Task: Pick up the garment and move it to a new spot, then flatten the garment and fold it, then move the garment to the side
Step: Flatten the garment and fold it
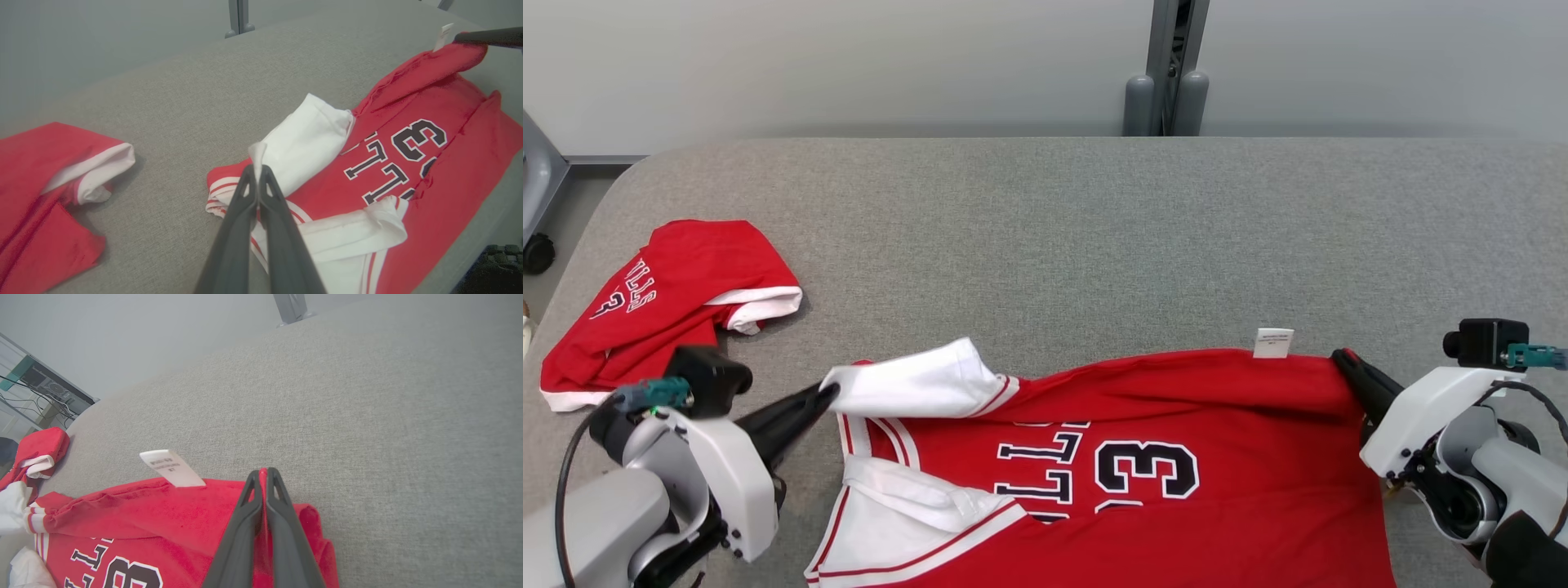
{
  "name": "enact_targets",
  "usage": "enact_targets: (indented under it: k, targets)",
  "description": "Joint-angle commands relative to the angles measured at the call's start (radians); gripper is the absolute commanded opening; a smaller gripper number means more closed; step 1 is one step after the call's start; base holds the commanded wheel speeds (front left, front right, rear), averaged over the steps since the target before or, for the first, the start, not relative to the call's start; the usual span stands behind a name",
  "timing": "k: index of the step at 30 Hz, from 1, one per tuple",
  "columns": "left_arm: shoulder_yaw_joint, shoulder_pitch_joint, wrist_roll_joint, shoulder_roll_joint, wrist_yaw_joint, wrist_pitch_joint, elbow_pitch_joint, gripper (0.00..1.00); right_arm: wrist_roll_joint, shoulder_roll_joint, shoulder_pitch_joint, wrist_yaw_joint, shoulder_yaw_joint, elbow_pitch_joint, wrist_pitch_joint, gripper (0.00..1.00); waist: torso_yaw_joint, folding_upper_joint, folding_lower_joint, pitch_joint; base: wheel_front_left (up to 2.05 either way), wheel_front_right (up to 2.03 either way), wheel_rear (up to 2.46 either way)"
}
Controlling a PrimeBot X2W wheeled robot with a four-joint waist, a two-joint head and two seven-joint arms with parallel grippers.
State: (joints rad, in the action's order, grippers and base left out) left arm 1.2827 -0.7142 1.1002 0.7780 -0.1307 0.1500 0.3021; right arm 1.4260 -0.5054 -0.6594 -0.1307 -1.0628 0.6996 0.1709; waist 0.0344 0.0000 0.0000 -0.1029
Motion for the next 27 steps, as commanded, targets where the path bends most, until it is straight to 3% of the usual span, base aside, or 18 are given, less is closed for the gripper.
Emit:
enact_targets:
  k: [1, 19, 27]
  targets:
    - [-0.001, 0.017, -0.012, 0.008, 0.000, -0.002, -0.003, 0.00, 0.003, -0.008, 0.015, 0.000, -0.003, -0.008, -0.005, 0.00, 0.001, 0.0000, 0.0000, 0.000, 0.00, 0.00, 0.00]
    - [-0.001, 0.116, -0.049, 0.047, 0.000, 0.008, -0.017, 0.00, -0.036, -0.162, 0.071, 0.000, -0.053, -0.211, -0.040, 0.00, -0.001, 0.0000, 0.0000, 0.017, 0.00, 0.00, 0.00]
    - [-0.001, 0.153, -0.070, 0.056, 0.000, -0.026, -0.052, 0.00, -0.020, -0.189, 0.097, 0.000, -0.063, -0.252, -0.088, 0.00, -0.004, 0.0000, 0.0000, 0.021, 0.00, 0.00, 0.00]
